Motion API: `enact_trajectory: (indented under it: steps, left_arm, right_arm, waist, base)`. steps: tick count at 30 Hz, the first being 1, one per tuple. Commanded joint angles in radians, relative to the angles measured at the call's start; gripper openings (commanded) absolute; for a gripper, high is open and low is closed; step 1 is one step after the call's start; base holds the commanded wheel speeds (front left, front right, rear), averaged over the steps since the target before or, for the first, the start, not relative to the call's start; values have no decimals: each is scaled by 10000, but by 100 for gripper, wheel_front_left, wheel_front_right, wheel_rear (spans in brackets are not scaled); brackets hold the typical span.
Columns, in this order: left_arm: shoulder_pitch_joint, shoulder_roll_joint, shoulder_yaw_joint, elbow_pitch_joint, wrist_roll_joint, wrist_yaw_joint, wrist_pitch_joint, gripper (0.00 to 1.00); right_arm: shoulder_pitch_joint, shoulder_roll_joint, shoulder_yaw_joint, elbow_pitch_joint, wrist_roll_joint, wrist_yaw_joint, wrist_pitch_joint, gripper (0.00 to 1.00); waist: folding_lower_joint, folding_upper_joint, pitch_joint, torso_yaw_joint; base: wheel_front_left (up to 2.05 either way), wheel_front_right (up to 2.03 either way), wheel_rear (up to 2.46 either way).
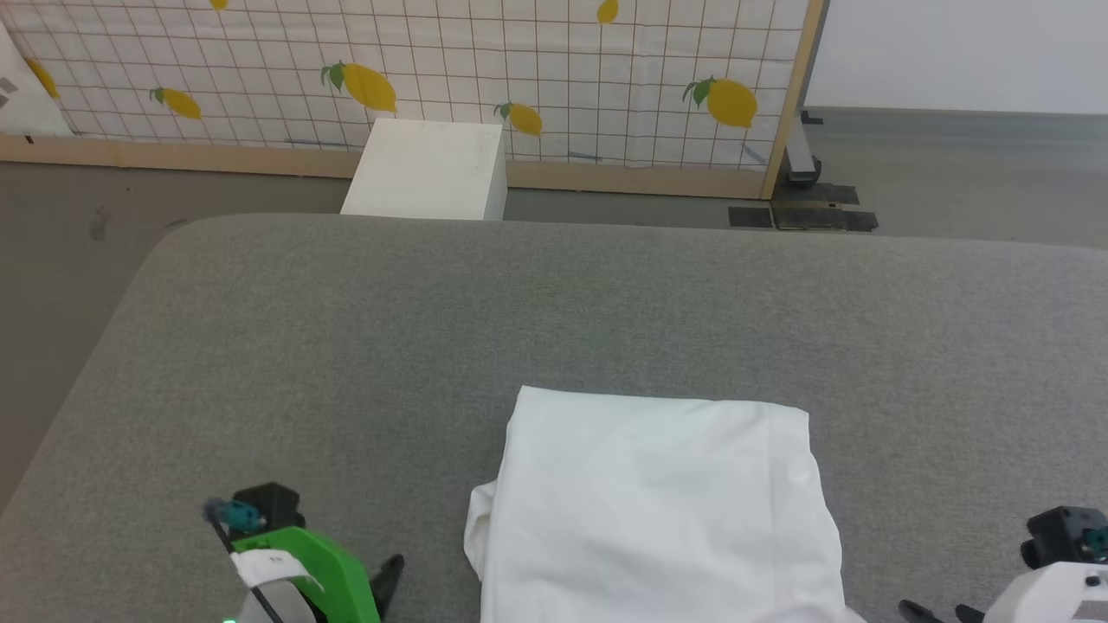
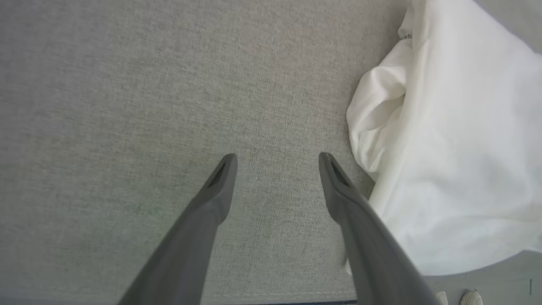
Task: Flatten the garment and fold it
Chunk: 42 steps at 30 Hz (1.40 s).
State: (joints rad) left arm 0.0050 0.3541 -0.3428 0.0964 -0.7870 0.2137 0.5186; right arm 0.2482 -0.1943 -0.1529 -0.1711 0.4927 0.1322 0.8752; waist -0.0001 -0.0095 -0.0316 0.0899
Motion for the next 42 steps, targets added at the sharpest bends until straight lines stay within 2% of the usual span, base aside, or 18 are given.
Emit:
enact_trajectory:
  steps: [1, 5, 9, 12, 15, 17, 21, 29, 33, 34, 42]
  left_arm:
    - [66, 171, 186, -259, 74, 136, -103, 100]
    - [-148, 308, 822, -1002, 335, 233, -1206, 100]
    - [-469, 271, 1291, -1496, 990, -32, -3234, 100]
    - [-714, 171, 1548, -1635, 1672, -314, -5216, 100]
    - [-920, -44, 1620, -1604, 2338, -390, -6940, 100]
    - [-1010, -213, 1625, -1557, 2625, -384, -7435, 100]
    - [-1133, -563, 1774, -1534, 2994, -361, -7738, 100]
    - [-1198, -1039, 2102, -1527, 3498, -553, -7799, 100]
    - [-1196, -1267, 2232, -1450, 3652, -719, -7801, 100]
    - [-1226, -1420, 2300, -1403, 3755, -861, -7802, 100]
    - [-1434, -1840, 2401, -1143, 3975, -1265, -7802, 100]
  right_arm:
    - [86, -62, -239, -233, 192, -15, 270, 100]
    - [-222, -174, -1033, -838, 553, -15, 905, 100]
    - [-1010, -320, -1597, -1041, 810, -15, 1097, 100]
    - [-1649, -843, -1254, -762, 1024, -15, 954, 100]
    - [-2112, -1471, -368, -226, 1575, -15, 784, 100]
    - [-2270, -1884, 263, 169, 1958, -15, 707, 100]
    - [-2515, -2419, 1248, 915, 2698, -15, 590, 100]
    - [-3067, -2847, 2586, 1986, 3783, -15, 43, 100]
    - [-3379, -2902, 3167, 2262, 4120, -15, -214, 100]
    - [-3663, -2857, 3582, 2449, 4289, -15, -334, 100]
    - [-4479, -2673, 4699, 2955, 4388, -15, -588, 100]
  waist:
    - [1, 93, -27, 8]
    - [1, 93, 48, 64]
    - [1, 93, 298, 96]
    - [1, 93, 638, 89]
    - [1, 93, 1051, 131]
    - [1, 93, 1325, 189]
    - [1, 93, 1809, 311]
    - [1, 93, 2389, 496]
    - [1, 93, 2469, 516]
    - [1, 93, 2509, 514]
    - [1, 93, 2546, 586]
  base:
    - [0, 0, 0]
    - [0, 0, 0]
    - [0, 0, 0]
    - [0, 0, 0]
    - [0, 0, 0]
    - [0, 0, 0]
    - [0, 0, 0]
    - [0, 0, 0]
    - [0, 0, 0]
    - [0, 0, 0]
    - [0, 0, 0]
